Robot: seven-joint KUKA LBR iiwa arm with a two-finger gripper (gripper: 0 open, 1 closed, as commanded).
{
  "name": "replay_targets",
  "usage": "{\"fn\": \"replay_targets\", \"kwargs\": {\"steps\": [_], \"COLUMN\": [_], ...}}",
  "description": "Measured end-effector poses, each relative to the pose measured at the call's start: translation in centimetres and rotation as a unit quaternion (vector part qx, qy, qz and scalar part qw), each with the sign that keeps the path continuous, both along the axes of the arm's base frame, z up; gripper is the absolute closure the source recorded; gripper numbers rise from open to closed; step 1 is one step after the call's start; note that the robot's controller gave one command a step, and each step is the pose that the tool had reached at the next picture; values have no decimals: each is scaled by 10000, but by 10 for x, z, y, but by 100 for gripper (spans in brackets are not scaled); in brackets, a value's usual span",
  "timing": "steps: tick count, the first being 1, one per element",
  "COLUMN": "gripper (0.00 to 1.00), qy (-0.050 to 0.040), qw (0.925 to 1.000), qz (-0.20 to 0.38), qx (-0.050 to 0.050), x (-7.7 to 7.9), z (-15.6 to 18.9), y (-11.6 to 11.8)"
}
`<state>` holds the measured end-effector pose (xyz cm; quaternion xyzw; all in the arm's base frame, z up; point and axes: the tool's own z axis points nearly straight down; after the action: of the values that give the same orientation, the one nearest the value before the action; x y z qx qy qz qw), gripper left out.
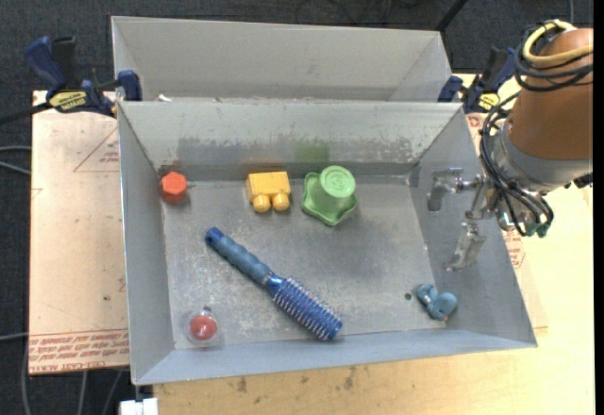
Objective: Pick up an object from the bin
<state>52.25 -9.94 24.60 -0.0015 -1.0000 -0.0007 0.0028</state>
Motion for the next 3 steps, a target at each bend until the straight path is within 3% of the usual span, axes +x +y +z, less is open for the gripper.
{"fn": "replay_targets", "kwargs": {"steps": [1, 2, 3], "gripper": [0, 0, 100], "qy": [-11, -80, -49], "qw": [9902, 9845, 9842], "qz": [1396, 1750, 1769], "qx": [11, 2, 2], "x": [-30, -32, -34], "z": [-168, -174, -175], "y": [-44, -53, -54]}}
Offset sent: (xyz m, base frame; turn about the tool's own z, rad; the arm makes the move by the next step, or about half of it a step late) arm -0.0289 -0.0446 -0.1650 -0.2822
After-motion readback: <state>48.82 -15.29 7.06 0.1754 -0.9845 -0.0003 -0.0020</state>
